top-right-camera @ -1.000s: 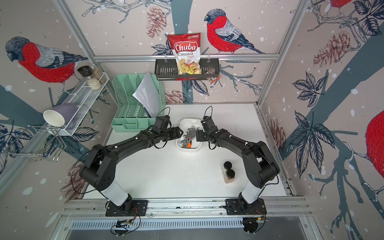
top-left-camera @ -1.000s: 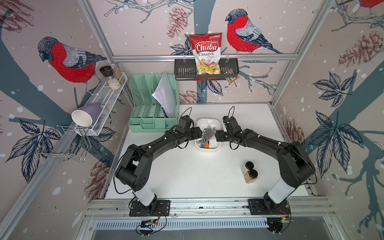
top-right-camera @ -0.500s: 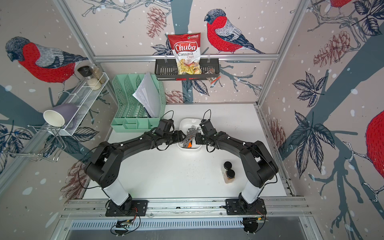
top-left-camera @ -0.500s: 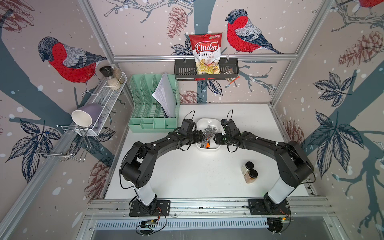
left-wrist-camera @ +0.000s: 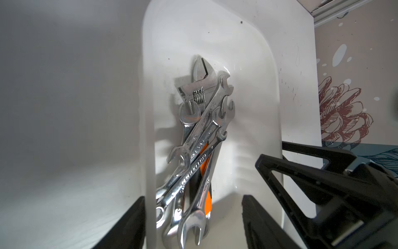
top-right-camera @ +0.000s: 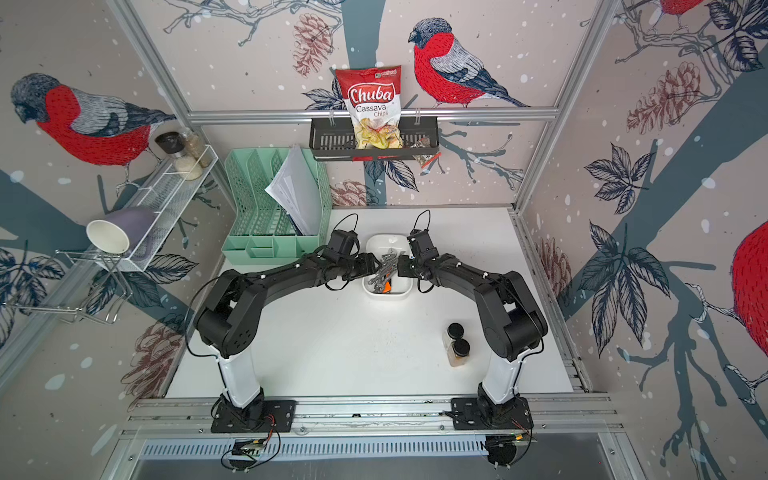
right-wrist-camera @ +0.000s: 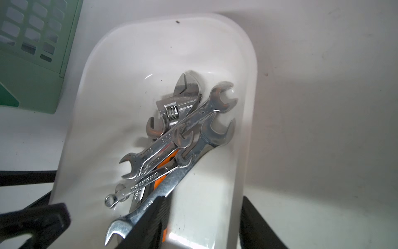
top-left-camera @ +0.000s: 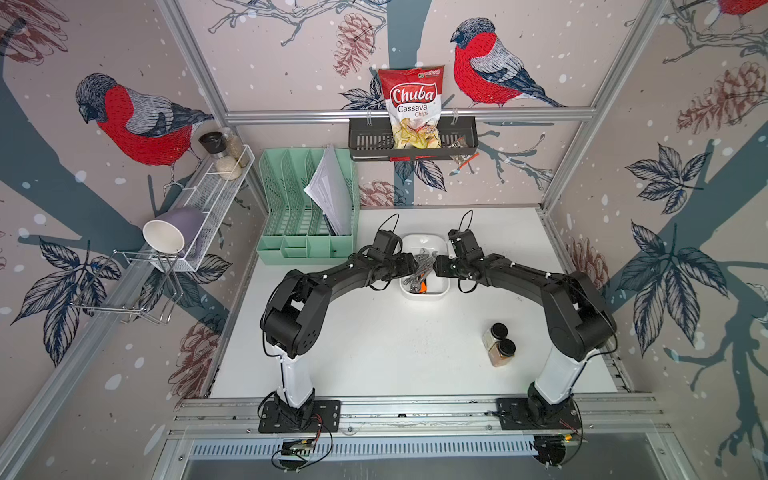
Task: Take out the wrench from the storage box
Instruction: Move the storage box to the center of the board.
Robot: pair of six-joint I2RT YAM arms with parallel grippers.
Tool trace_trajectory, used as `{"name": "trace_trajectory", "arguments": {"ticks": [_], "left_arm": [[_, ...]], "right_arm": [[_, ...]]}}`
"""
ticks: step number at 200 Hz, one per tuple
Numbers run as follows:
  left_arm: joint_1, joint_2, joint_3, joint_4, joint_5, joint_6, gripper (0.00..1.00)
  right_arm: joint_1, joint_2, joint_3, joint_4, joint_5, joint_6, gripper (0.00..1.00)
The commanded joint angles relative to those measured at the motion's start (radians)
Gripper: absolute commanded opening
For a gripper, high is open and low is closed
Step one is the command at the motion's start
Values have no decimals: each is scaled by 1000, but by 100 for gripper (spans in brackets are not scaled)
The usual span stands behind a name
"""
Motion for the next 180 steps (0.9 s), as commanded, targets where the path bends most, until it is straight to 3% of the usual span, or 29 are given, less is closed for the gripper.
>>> {"name": "trace_trajectory", "arguments": {"ticks": [1, 119, 180], "left_arm": [[-5, 22, 33, 27, 20, 2, 72], [-7, 105, 126, 14, 13, -7, 72], [-7, 54, 128, -45, -82, 33, 73]], "right_arm": [[-12, 23, 34, 9, -11, -25, 57], [-47, 128, 160, -7, -26, -33, 57], [-55, 102, 164, -25, 13, -44, 61]]}}
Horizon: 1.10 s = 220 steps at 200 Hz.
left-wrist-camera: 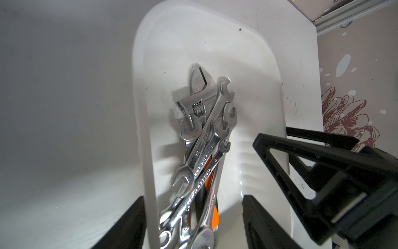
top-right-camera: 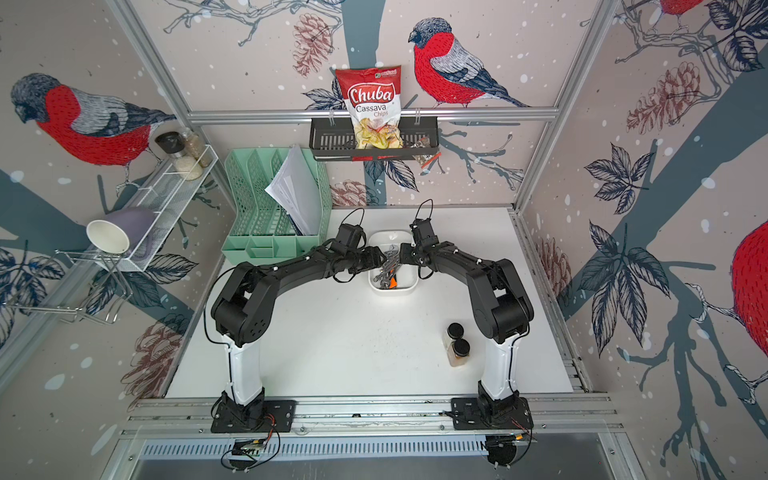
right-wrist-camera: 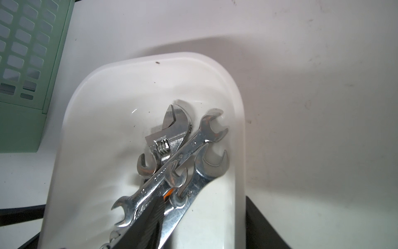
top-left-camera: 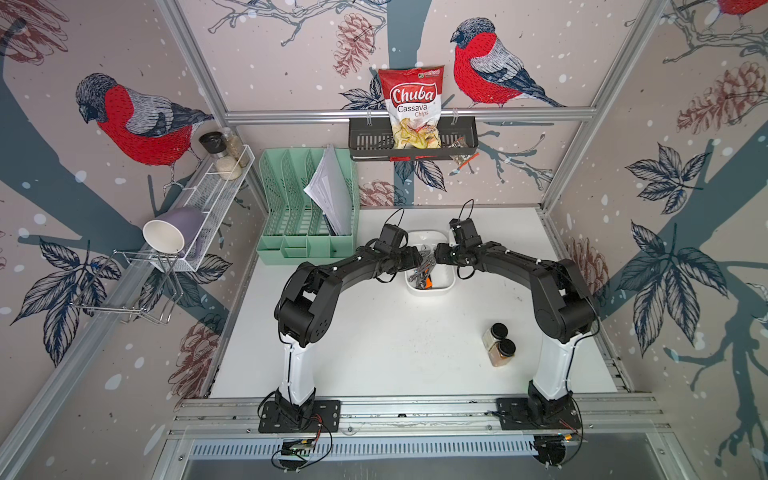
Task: Take out the wrench from the storage box
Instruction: Move the storage box to the center of the board, then pick up the wrench from the storage box.
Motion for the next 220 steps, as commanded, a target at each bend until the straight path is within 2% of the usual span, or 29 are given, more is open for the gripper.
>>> {"name": "trace_trajectory", "arguments": {"ticks": [1, 54, 86, 110, 128, 142, 188, 220], "left_arm": [[-5, -41, 1, -15, -54, 32, 73], [-8, -162, -25, -70, -178, 78, 74], [-14, -254, -70, -98, -276, 104, 75], [-14, -318, -120, -107, -349, 108, 80], [-15, -366, -159, -102, -402, 118, 90], [-14, -383, -168, -109, -435, 125, 91], [-13, -404, -168, -122, -461, 138, 91], [-14, -446, -171, -157, -461, 194, 93]], "right_arm": [[-1, -25, 5, -2, 20, -22, 61], [0, -115, -28, -24, 74, -30, 65], [41, -181, -66, -39, 125, -22, 65], [104, -212, -92, -40, 167, 6, 66], [147, -210, -89, -50, 189, 29, 66], [168, -207, -96, -43, 189, 43, 66], [203, -185, -109, 5, 178, 72, 65], [254, -163, -99, -16, 164, 173, 65]]}}
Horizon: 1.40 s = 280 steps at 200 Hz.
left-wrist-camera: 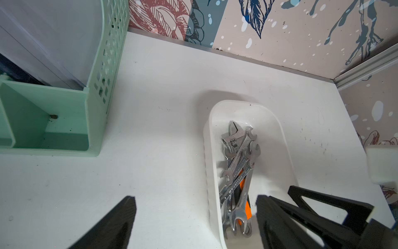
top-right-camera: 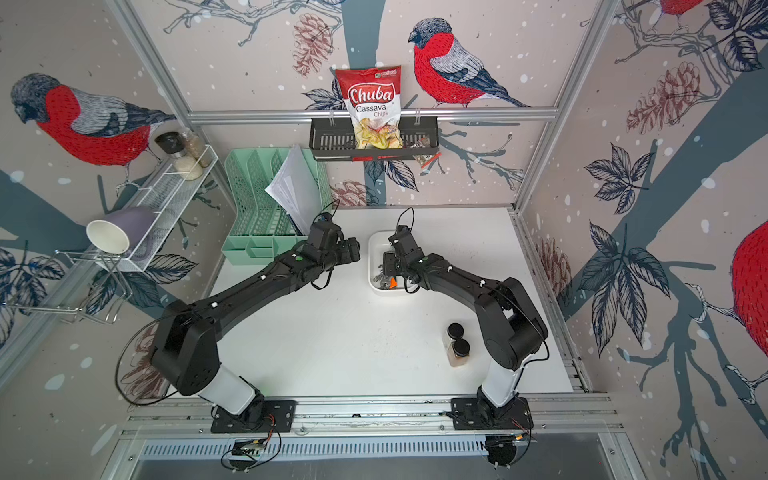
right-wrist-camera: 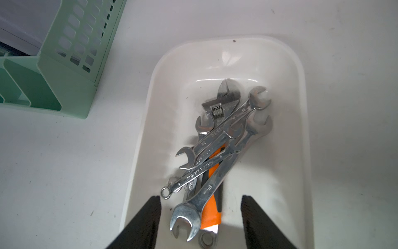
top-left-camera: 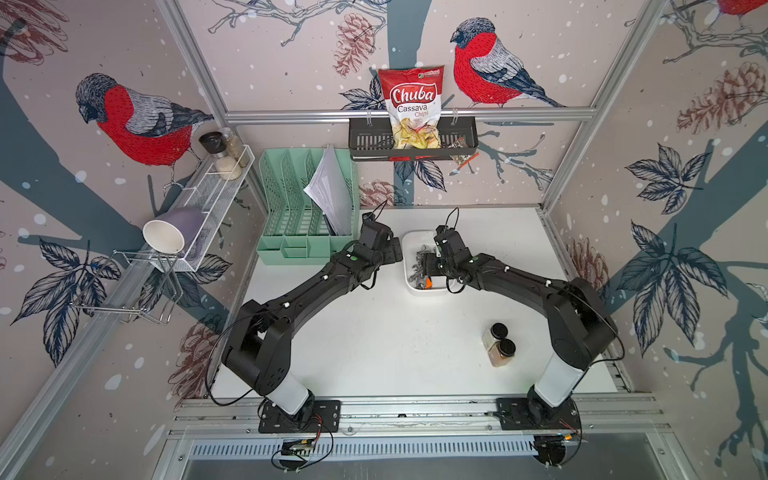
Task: Take out the wrench from the storage box
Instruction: Pick up the wrench from the storage box.
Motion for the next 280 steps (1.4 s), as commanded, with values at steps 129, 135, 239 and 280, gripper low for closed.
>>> {"name": "trace_trajectory", "arguments": {"ticks": [129, 135, 239, 280], "left_arm": [[0, 2, 37, -126, 20, 169, 92], [0, 4, 39, -128, 18, 169, 92], [44, 32, 46, -122, 58, 166, 91], [45, 30, 45, -120, 72, 167, 91]], "right_arm": [[-11, 250, 300, -213, 128, 61, 51], [-20, 257, 312, -223, 136, 65, 51], [-68, 340, 383, -277, 84, 188, 49], [-68, 328, 351, -267, 57, 223, 49]]}}
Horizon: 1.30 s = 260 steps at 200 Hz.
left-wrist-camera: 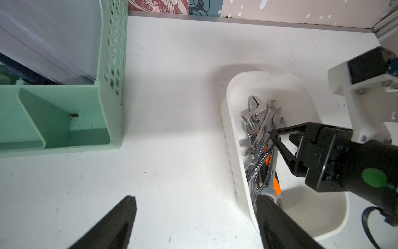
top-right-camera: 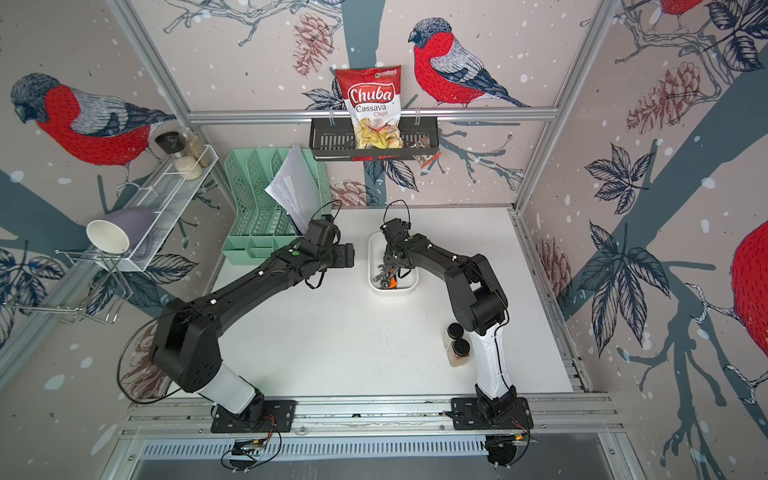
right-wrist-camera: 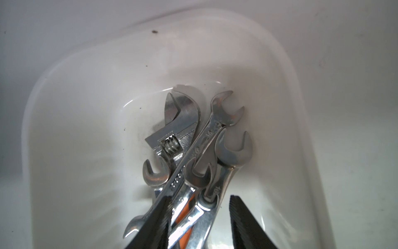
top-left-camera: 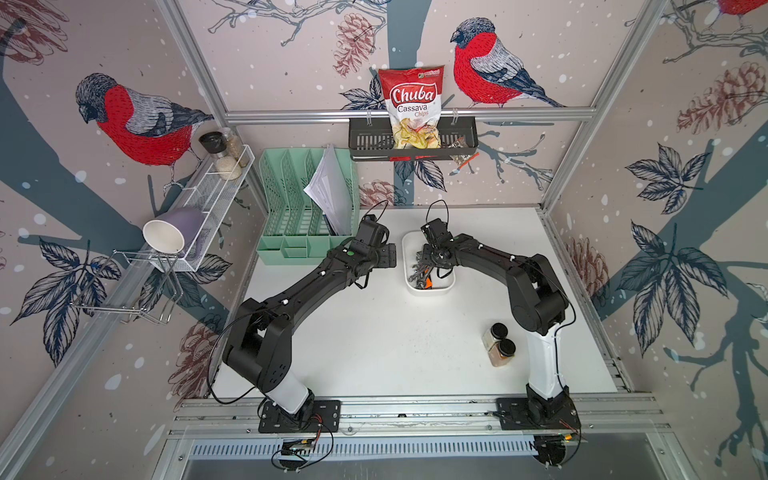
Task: Take out the wrench from the storage box
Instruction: Pick up the wrench from the storage box.
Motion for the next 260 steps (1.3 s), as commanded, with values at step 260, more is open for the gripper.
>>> {"name": "trace_trajectory", "arguments": {"ticks": [260], "left_arm": [[-15, 1, 2, 12, 39, 13, 91]], "right_arm": [[-17, 82, 37, 76, -32, -65, 28]]}}
